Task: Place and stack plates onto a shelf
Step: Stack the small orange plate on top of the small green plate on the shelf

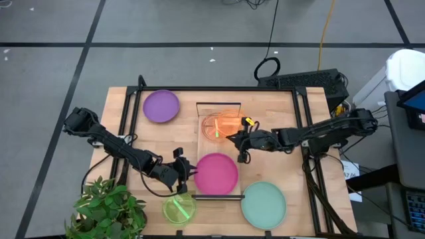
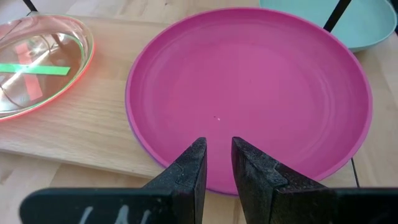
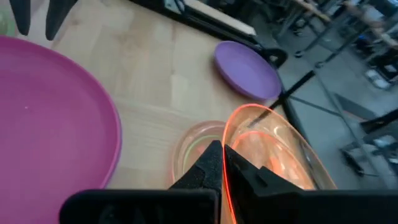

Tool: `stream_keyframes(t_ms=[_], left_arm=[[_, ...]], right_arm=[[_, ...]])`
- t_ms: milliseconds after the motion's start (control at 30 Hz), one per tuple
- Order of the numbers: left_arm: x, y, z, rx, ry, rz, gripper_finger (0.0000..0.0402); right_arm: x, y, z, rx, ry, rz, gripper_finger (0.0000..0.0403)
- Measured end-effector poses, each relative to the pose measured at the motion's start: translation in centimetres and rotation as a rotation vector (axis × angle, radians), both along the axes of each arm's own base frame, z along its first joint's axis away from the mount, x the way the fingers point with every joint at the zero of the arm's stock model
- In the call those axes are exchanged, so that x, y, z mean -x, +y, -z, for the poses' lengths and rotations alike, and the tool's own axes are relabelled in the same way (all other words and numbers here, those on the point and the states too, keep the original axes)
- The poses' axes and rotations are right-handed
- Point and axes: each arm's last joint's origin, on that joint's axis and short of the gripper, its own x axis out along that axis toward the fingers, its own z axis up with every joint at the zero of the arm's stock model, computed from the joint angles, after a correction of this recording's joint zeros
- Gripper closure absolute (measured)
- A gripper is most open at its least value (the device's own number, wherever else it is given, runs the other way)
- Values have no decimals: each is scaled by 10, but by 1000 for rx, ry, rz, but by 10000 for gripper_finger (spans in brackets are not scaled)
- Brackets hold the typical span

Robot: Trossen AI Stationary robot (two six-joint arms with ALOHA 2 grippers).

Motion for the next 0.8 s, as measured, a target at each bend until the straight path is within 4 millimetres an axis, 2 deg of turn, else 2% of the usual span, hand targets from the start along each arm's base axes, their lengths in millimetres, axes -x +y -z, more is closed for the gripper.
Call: stream_keyframes(t_ms=[433, 800], left_arm=[[1, 0, 1, 6, 7, -6, 321], [0, 0, 0, 4, 3, -4, 321]], right_arm=[[-27, -27, 36, -64, 42, -69, 403], [-31, -30, 42, -84, -2, -97, 403]])
